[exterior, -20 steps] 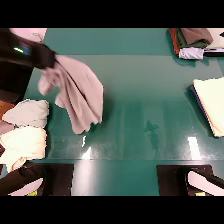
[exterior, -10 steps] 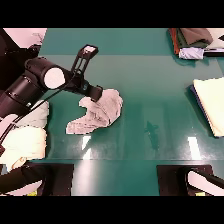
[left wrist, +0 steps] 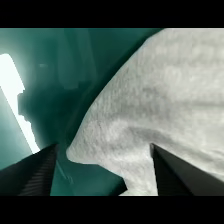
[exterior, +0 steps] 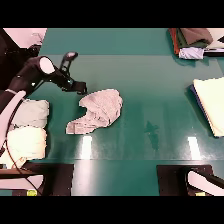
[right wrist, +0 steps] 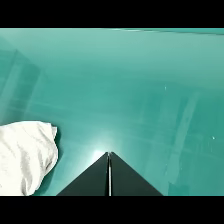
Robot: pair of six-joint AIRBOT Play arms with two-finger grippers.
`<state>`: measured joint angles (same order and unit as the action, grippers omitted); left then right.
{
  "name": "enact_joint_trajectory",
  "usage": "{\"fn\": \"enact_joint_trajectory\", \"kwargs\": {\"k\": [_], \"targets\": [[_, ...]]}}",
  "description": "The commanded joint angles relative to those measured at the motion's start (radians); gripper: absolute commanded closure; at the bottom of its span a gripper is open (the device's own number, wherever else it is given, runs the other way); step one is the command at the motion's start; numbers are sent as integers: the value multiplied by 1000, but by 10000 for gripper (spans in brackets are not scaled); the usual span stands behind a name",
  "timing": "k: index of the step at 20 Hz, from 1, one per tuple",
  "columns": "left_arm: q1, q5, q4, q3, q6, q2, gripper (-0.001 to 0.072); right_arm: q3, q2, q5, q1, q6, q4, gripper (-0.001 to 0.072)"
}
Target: Fold the shirts.
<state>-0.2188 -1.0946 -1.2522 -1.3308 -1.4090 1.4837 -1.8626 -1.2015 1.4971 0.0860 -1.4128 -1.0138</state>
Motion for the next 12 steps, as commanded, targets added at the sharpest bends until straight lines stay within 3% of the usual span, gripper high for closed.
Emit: {"fn": "enact_joint_trajectory", "kwargs": {"k": [1, 2, 3, 5, 9, 12], "targets": [[30, -30, 106, 0, 93, 136, 51, 0, 0, 4, -1, -1, 1, 696], [30, -27, 114, 0, 92, 155, 53, 0, 0, 4, -1, -1, 1, 696], [30, -17, 114, 0, 91, 163, 212, 0, 0, 5, -1, -2, 1, 696], [30, 10, 113, -6, 89, 161, 677, 13, 0, 3, -3, -36, 2, 696], [31, -30, 79, -103, 88, 141, 684, 188, 0, 18, -69, -54, 2, 696], [31, -33, 40, -192, 90, 68, 683, 426, 0, -102, -216, -53, 2, 678]]}}
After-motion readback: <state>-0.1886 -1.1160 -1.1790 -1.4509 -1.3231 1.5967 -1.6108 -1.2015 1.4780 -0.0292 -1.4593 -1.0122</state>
